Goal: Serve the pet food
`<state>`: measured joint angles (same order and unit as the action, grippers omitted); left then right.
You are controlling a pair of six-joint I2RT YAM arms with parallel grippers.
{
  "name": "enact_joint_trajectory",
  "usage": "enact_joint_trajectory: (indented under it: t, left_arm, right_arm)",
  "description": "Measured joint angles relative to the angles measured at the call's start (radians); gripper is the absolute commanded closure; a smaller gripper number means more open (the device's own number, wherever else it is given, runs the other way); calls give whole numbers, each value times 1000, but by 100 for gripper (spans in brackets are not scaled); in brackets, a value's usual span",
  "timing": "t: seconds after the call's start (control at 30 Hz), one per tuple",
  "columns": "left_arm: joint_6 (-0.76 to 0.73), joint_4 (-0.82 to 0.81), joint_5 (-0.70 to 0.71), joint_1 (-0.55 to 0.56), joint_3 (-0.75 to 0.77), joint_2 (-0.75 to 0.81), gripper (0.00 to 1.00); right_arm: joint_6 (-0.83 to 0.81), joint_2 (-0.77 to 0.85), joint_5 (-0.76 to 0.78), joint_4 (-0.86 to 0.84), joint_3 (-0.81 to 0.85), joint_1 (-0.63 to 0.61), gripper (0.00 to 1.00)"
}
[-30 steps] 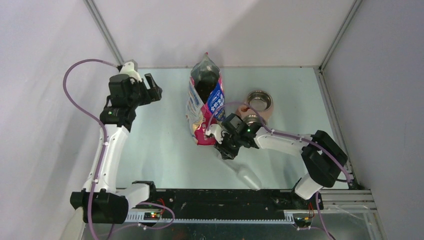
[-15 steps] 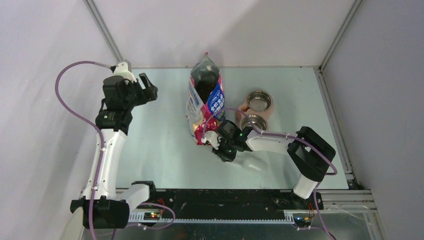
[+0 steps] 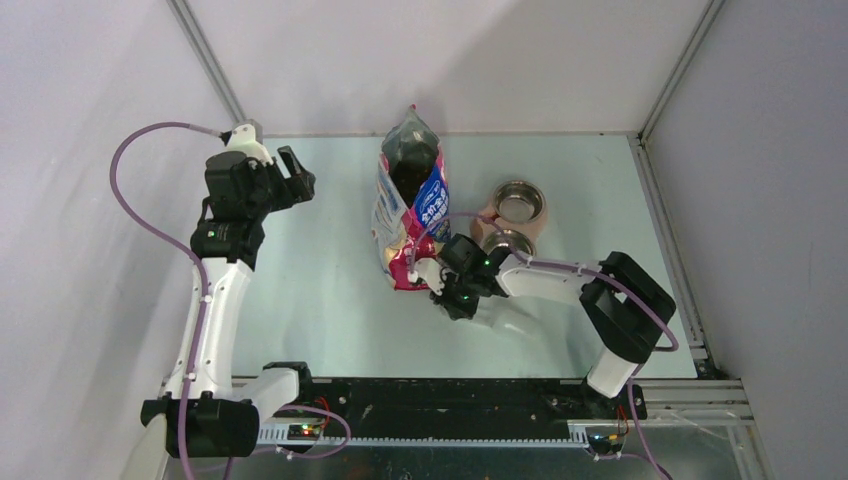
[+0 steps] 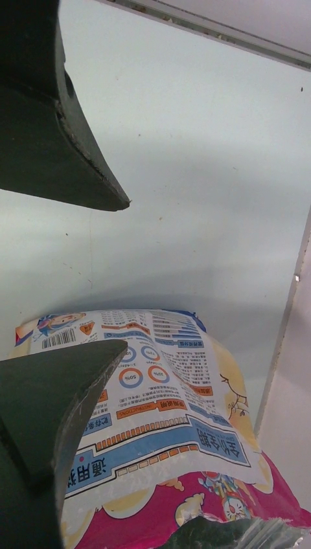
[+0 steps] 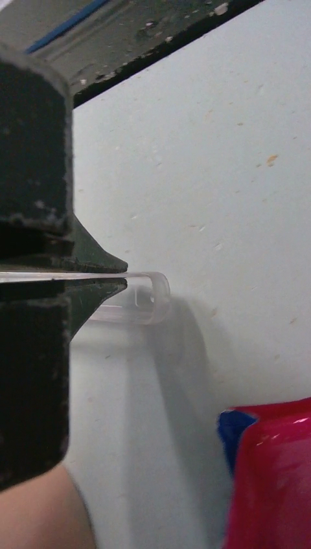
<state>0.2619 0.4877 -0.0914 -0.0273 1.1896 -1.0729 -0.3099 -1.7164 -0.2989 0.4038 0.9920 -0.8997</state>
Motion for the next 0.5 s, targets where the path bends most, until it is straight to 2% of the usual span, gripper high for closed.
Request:
enact_joint_trajectory:
  t: [0.3, 0.5]
  left_arm:
    - [-16, -10, -83, -2, 0, 0, 24]
    - [-32, -48, -257, 3, 29, -27, 25]
  right_arm:
    - [-76, 166, -160, 227, 83, 178, 100]
    - [-95, 312, -326, 322, 185, 318, 100]
